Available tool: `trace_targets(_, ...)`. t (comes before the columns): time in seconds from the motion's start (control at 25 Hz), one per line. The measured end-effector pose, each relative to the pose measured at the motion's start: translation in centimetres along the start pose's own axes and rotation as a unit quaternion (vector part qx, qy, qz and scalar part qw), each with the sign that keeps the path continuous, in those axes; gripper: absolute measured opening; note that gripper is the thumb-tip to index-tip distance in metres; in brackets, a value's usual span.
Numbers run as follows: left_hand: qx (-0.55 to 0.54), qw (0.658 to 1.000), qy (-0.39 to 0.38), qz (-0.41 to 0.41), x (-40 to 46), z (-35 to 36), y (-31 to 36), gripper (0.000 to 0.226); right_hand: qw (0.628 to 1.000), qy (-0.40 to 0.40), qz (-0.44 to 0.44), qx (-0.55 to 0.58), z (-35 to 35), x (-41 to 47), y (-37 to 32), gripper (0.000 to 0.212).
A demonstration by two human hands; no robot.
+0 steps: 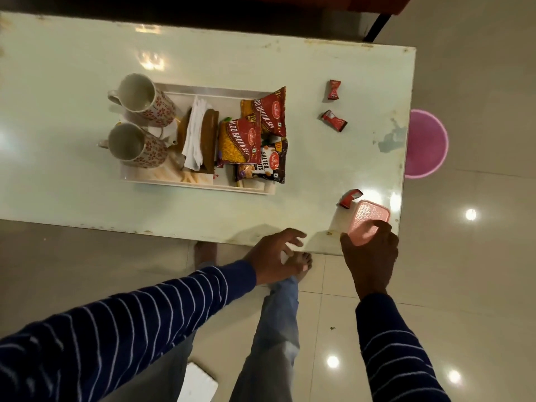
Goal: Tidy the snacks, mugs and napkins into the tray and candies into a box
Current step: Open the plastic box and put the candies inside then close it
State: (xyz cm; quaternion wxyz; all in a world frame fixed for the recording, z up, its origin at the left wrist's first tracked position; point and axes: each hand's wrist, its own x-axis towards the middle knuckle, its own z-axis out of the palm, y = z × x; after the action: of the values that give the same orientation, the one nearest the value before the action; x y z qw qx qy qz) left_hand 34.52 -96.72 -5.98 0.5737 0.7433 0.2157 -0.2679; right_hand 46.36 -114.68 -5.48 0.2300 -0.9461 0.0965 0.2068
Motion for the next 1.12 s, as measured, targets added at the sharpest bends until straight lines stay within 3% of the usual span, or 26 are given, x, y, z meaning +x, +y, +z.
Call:
trace_targets(0.16,0.102,0.992,0.015,0.076,1.6,1.5,2.6,0.123,0.994,-0.072,-0.046,0.061,-2.2,-1.5,-0.2,0.076)
trace_targets(0.24,0.161,0.979,0.025,0.122,2.2,1.7,4.2,0.135,0.986,-0.116,-0.084,0.080,-3.2,-3.6,-0.8,0.079)
trace_targets(0.4,0.147,0.976,0.041,0.156,2.2,1.3,6.3,0.122,0.962,-0.191,-0.096,0.169,-4.8,-6.6,-1.7,0.064)
trace_targets(0.56,0.132,0.980,0.030,0.143,1.9,0.5,6.3,0.115,0.948,-0.242,-0.115,0.171,-5.4,-6.5,-2.2,0.059)
trace_targets(0.68,0.109,0.981,0.044,0.152,1.6,-0.2,5.0,0.118,0.949,-0.227,-0.131,0.177,-5.1,-6.2,-2.3,0.056)
trace_targets(0.84,0.087,0.982,0.076,0.150,1.3,-1.4,3.0,0.119,0.942,-0.197,-0.083,0.259,-5.7,-5.0,-2.0,0.044)
trace_targets(1.0,0.069,0.984,0.101,0.131,1.1,-2.2,1.8,0.119,0.955,-0.044,0.020,0.294,-4.8,-1.9,0.1,0.036)
trace_targets(1.12,0.066,0.983,0.113,0.128,1.1,-2.9,1.0,0.123,0.933,-0.010,0.146,0.328,-3.4,0.5,2.9,0.032)
